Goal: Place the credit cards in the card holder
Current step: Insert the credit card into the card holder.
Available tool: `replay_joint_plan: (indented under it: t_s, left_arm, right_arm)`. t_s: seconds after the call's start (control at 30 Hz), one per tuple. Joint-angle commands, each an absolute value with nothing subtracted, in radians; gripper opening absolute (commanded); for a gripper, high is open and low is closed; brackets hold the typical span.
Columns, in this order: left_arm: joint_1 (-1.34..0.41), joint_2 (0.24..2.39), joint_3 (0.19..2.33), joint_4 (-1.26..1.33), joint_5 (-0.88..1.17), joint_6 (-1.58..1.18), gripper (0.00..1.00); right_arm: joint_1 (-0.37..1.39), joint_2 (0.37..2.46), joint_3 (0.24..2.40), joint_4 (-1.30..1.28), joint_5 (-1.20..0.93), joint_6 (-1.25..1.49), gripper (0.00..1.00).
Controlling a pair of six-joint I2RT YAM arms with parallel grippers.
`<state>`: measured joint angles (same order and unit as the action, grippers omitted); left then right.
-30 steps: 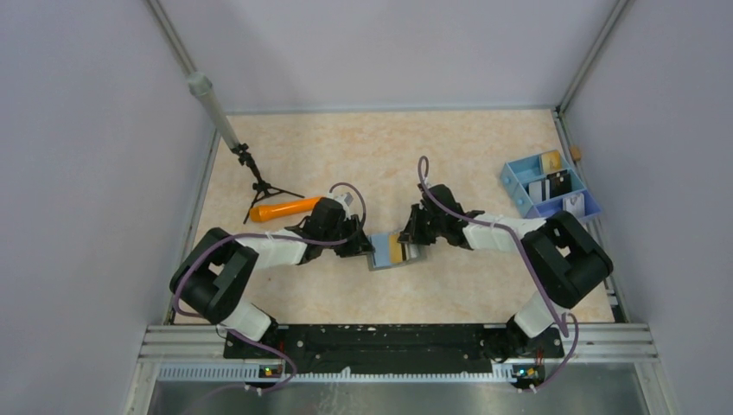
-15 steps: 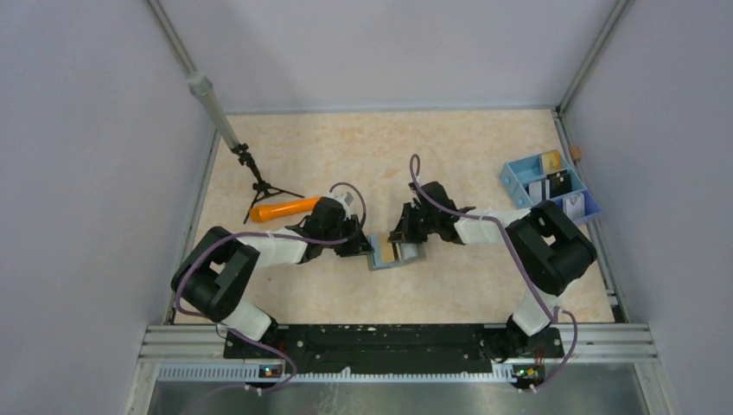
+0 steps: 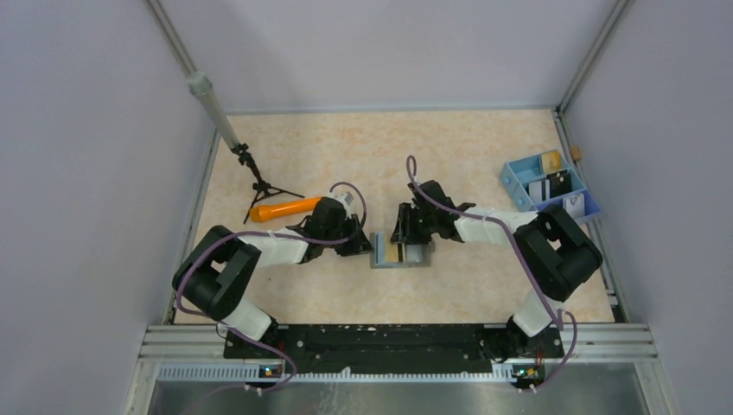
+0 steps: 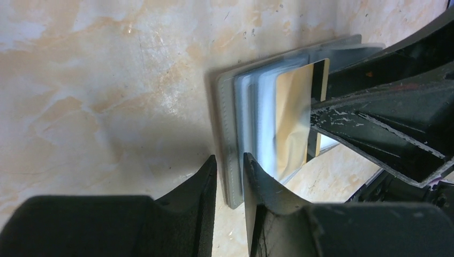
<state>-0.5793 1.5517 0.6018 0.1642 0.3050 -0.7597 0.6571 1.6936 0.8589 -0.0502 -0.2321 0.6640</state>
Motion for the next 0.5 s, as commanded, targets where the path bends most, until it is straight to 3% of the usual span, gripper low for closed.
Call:
replay_joint_plan:
  t_s: [0.0, 0.27, 0.47]
  left_arm:
    - [-0.585, 1.585, 0.595, 0.15, 0.257, -0.75, 0.26]
    - [-0.585, 1.586, 0.59, 0.166, 0.271, -0.755, 0.25]
    - [-0.585, 1.579, 0.589, 0.167, 0.27, -0.755, 0.22]
  right_arm:
    - [0.671, 1.632, 0.87, -0.229, -0.115, 0.607, 0.43]
    - [0.696, 1.574, 0.818, -0.168, -0.121, 0.708, 0.44]
    - [0.695, 1.458, 0.769, -0.19, 0.026, 0.795, 0.44]
